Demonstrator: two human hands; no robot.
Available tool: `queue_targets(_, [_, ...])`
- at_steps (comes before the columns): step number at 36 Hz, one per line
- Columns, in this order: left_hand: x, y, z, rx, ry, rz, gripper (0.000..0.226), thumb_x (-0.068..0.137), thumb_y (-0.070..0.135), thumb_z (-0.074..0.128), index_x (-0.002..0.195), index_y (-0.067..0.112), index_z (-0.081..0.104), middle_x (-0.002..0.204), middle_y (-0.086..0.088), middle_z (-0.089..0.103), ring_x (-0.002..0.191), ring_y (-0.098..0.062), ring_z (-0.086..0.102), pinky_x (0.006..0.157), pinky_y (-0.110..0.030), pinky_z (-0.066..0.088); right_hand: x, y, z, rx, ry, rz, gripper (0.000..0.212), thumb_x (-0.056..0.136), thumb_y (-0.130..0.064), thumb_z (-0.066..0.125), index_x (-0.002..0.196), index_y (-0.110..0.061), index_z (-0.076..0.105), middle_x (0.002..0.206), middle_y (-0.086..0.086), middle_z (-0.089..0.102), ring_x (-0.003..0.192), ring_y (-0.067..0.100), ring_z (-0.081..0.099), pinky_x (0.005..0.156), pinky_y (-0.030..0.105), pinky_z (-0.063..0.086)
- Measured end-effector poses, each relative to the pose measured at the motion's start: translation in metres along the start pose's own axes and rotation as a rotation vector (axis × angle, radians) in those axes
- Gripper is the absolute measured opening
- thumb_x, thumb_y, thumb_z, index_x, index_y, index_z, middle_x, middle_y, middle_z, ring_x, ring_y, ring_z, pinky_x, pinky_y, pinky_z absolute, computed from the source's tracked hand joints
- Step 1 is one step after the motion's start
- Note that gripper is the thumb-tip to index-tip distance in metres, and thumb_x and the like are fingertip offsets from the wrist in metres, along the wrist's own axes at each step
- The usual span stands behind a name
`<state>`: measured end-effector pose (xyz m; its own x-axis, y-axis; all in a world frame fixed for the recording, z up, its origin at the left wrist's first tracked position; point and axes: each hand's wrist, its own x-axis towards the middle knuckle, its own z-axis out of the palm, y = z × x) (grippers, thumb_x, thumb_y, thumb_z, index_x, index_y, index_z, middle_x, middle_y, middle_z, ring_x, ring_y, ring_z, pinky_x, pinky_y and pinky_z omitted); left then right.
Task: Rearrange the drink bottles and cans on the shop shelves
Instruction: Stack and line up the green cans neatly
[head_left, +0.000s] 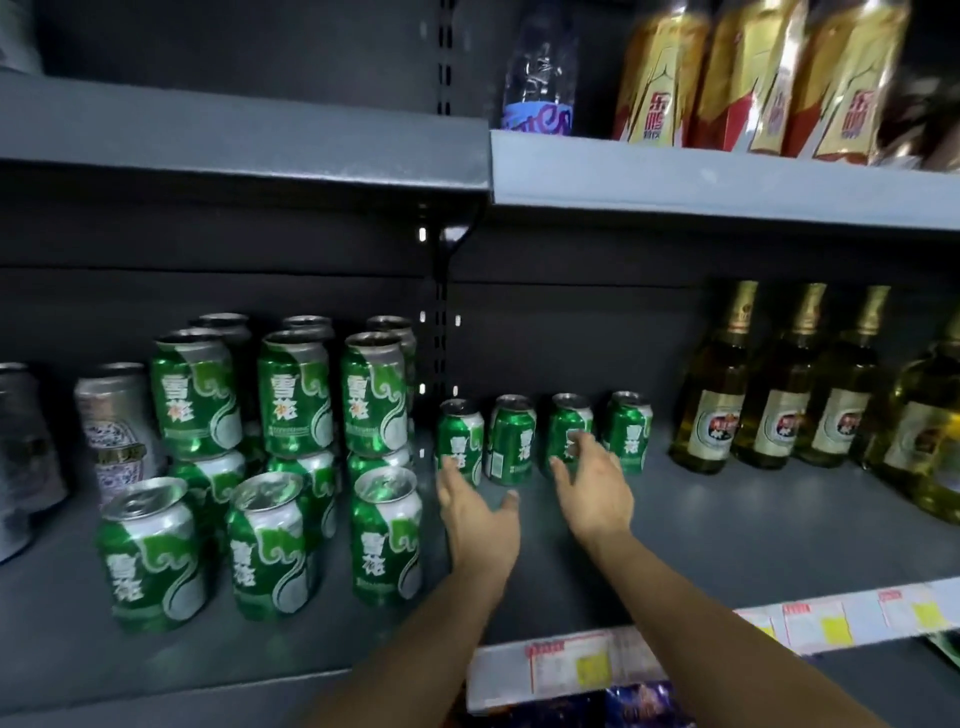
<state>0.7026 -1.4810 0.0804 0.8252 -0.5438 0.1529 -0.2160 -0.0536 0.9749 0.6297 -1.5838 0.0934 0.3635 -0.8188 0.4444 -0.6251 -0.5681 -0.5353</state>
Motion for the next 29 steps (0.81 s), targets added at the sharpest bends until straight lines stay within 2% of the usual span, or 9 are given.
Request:
queue_targets(5, [0.049,-0.004,0.017,0.084,0.118,-0.109,0.087,0.089,0.006,0.062,0.152,0.004,0.002,0.159,-0.015,0.01,0.147,-0.028,0.009,0.119,-0.035,0.01,0.051,-0.01,-0.012,-0.301,-0.029,-0.292,0.054,0.096,-0.045,0.046,0.143,-0.021,0.036,0.137,0.003,0.052,0.13,0.025,0.035,0.107,0.038,0.023])
queue_targets(9, [0.072,-0.005,0.023,0.148,0.174,-0.146,0.092,0.085,0.004,0.065,0.152,0.008,0.001,0.158,-0.016,0.016,0.145,-0.03,0.018,0.117,-0.039,0.018,0.082,-0.024,-0.012,-0.524,-0.152,-0.417,0.067,0.093,-0.057,0.043,0.148,-0.022,0.027,0.142,0.007,0.047,0.137,0.029,0.028,0.113,0.05,0.011])
queue_targets(12, [0.08,-0.009,0.026,0.201,0.179,-0.16,0.097,0.083,0.006,0.067,0.152,0.011,0.0,0.154,-0.017,0.026,0.14,-0.035,0.029,0.113,-0.041,0.028,0.095,-0.03,-0.005,-0.595,-0.286,-0.404,0.079,0.089,-0.064,0.043,0.151,-0.02,0.02,0.154,0.009,0.028,0.142,0.031,0.019,0.115,0.053,0.004])
queue_targets(14, [0.084,-0.012,0.027,0.236,0.184,-0.152,0.096,0.083,0.008,0.068,0.153,0.011,0.002,0.151,-0.018,0.031,0.136,-0.036,0.034,0.11,-0.042,0.032,0.098,-0.031,0.001,-0.604,-0.343,-0.391,0.081,0.087,-0.067,0.045,0.15,-0.021,0.024,0.158,0.007,0.02,0.144,0.03,0.014,0.115,0.053,0.001])
queue_targets(18, [0.088,-0.013,0.026,0.347,0.229,-0.164,0.084,0.087,0.014,0.066,0.152,0.014,0.013,0.145,-0.018,0.034,0.131,-0.035,0.037,0.105,-0.042,0.035,0.1,-0.027,0.007,-0.577,-0.33,-0.394,0.07,0.086,-0.065,0.049,0.141,-0.023,0.04,0.154,0.005,0.029,0.143,0.027,0.018,0.116,0.052,0.003])
queue_targets(23, [0.091,-0.015,0.027,0.411,0.261,-0.133,0.069,0.085,0.023,0.069,0.143,0.017,0.032,0.135,-0.014,0.04,0.124,-0.035,0.043,0.095,-0.045,0.042,0.102,-0.021,0.001,-0.623,-0.273,-0.388,0.08,0.084,-0.068,0.049,0.147,-0.022,0.031,0.157,0.007,0.021,0.144,0.031,0.014,0.114,0.058,-0.005])
queue_targets(29, [0.097,-0.019,0.032,0.377,0.261,-0.125,0.069,0.084,0.02,0.07,0.142,0.013,0.033,0.137,-0.018,0.04,0.125,-0.038,0.041,0.096,-0.046,0.04,0.109,-0.008,-0.005,-0.553,-0.317,-0.395,0.089,0.077,-0.069,0.058,0.149,-0.028,0.024,0.157,0.005,0.02,0.143,0.031,0.012,0.114,0.056,-0.002])
